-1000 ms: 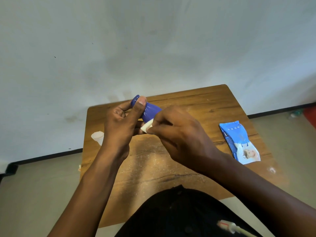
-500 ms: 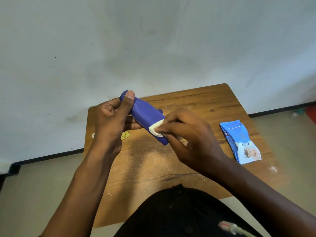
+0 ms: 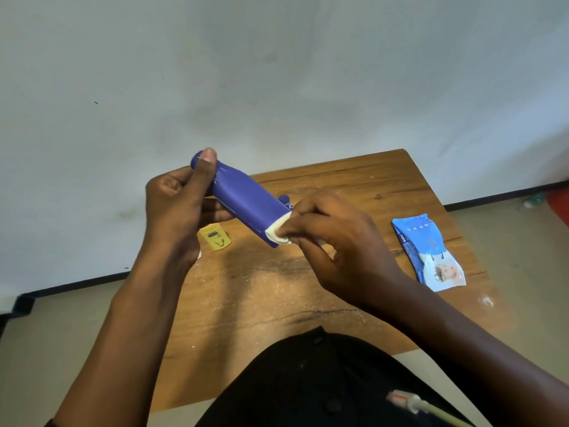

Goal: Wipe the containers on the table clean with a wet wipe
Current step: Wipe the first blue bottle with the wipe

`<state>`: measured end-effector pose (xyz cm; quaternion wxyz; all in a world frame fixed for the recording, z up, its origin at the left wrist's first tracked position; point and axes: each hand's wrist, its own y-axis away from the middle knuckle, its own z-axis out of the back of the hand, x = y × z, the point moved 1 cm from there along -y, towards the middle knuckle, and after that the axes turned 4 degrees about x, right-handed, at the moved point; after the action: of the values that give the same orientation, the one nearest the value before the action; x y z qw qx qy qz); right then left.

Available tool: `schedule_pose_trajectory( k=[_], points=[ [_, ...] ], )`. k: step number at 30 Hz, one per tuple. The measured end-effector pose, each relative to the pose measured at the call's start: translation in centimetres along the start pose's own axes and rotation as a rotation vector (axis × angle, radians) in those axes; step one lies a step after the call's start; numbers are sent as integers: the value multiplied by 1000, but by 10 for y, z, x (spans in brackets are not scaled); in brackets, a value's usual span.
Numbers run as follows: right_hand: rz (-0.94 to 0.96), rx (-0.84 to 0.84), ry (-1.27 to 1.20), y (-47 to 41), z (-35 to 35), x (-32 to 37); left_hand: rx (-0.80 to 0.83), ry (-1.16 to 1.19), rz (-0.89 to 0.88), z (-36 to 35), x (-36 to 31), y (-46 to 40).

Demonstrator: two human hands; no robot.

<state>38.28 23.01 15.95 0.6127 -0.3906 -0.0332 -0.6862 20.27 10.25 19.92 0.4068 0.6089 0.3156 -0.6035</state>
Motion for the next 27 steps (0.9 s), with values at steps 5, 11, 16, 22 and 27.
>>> schedule_pose_trajectory(
  k=[5, 11, 16, 22, 27],
  points=[
    [-42, -35, -75, -12, 5, 1, 107, -63, -24, -12, 0, 8],
    [-20, -67, -71, -35, 6, 4, 246, -85, -65, -23, 3, 12],
    [-31, -37, -213, -19, 2, -3, 96, -12, -60, 1, 1, 0],
    [-143, 9, -344, -14, 3, -8, 171, -39, -76, -3, 5, 3],
    [-162, -18, -353, -30, 13, -6, 354, -107, -98, -21, 7, 7]
  ],
)
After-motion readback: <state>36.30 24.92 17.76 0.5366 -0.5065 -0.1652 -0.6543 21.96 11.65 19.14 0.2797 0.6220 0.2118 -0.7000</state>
